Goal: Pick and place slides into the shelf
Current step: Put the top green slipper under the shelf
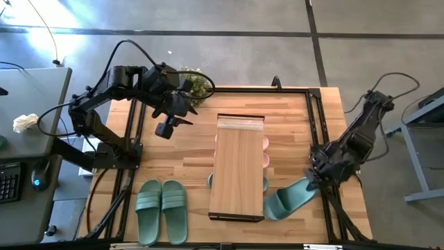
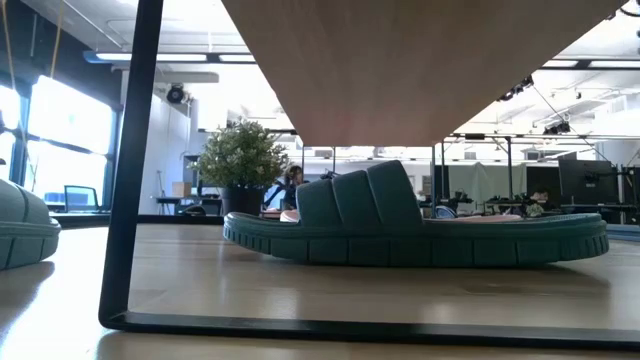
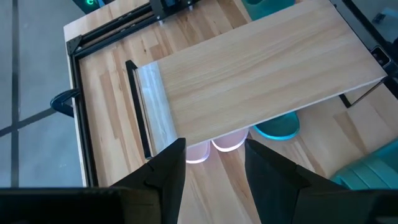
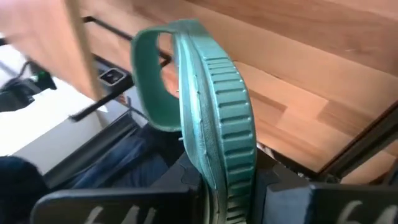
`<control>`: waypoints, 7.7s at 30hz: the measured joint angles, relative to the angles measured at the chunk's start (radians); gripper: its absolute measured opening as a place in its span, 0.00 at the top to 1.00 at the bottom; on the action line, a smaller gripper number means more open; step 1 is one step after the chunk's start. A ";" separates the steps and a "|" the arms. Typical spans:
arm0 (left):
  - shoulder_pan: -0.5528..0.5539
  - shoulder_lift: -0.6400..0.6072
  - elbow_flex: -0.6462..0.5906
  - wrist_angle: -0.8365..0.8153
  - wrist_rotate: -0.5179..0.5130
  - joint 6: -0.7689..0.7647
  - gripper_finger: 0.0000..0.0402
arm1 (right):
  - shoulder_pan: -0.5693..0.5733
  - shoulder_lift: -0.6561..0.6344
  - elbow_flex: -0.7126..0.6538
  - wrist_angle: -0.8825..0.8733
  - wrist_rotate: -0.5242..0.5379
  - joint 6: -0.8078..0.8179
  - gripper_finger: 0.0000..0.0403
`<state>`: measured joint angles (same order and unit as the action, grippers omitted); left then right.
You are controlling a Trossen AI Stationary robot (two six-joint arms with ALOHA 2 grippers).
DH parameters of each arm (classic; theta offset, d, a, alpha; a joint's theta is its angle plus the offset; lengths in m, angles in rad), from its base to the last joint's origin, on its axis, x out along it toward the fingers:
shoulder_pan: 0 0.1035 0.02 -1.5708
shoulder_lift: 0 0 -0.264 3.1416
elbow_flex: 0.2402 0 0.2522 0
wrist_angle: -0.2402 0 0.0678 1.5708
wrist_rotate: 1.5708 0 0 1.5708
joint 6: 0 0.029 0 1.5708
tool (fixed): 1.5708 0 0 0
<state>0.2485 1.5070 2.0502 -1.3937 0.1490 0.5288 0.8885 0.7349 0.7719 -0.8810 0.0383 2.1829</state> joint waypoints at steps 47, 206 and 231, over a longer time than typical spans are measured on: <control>-0.300 -0.315 -1.427 1.197 0.169 -0.534 0.63 | 0.053 0.448 -0.124 0.373 0.196 0.042 0.91; -0.711 0.145 -1.147 1.562 -0.168 -0.852 0.63 | -0.013 0.744 -0.196 0.842 0.247 -0.704 1.00; -0.700 0.145 -1.147 1.550 -0.177 -0.831 0.63 | -0.069 0.737 -0.196 0.843 0.300 -0.728 1.00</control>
<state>-0.4515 1.6516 0.9031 0.1566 -0.0276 -0.3023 0.8195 1.4721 0.5758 -0.0377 0.3386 1.4554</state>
